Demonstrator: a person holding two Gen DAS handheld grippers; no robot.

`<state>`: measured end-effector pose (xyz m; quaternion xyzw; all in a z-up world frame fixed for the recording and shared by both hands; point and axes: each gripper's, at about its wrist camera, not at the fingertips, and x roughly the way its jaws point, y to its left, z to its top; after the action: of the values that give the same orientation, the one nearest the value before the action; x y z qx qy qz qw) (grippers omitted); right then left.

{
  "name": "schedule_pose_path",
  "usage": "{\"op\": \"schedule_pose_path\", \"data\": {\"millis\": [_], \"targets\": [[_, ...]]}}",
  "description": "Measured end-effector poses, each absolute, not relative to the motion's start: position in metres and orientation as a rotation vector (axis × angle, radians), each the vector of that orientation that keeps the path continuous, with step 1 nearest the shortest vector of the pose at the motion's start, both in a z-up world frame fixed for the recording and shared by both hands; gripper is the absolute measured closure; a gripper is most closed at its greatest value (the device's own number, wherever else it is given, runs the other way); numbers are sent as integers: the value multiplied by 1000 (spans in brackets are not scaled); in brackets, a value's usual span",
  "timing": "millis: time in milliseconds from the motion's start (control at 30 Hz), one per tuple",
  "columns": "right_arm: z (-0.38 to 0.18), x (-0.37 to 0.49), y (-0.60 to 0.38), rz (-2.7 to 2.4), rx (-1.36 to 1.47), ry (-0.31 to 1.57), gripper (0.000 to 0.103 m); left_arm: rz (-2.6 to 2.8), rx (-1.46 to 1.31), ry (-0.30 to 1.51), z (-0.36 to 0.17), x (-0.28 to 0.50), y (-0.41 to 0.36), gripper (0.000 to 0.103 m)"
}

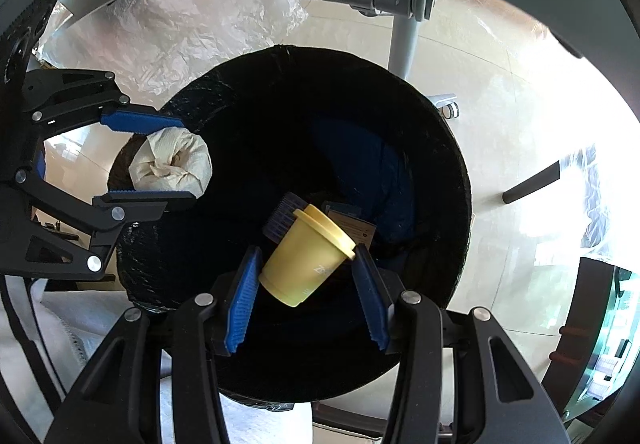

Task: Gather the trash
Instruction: 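Open both tools to drop the cloth and cup into the bin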

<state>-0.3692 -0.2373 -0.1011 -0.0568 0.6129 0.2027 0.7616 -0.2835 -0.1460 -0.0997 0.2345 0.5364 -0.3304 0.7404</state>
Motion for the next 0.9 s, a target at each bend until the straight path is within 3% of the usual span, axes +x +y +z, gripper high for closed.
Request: {"op": "schedule_pose_path", "data": {"millis": [767, 833, 900], "targets": [[-108, -367, -238, 421, -130, 1351, 57, -714, 547, 1176, -110, -281, -151, 50], [-106, -367, -241, 419, -119, 1338, 56, -730, 563, 1143, -107, -285, -153, 46], [-104, -367, -248, 409, -104, 1324, 36, -728, 591, 1115, -105, -289, -154, 37]]}}
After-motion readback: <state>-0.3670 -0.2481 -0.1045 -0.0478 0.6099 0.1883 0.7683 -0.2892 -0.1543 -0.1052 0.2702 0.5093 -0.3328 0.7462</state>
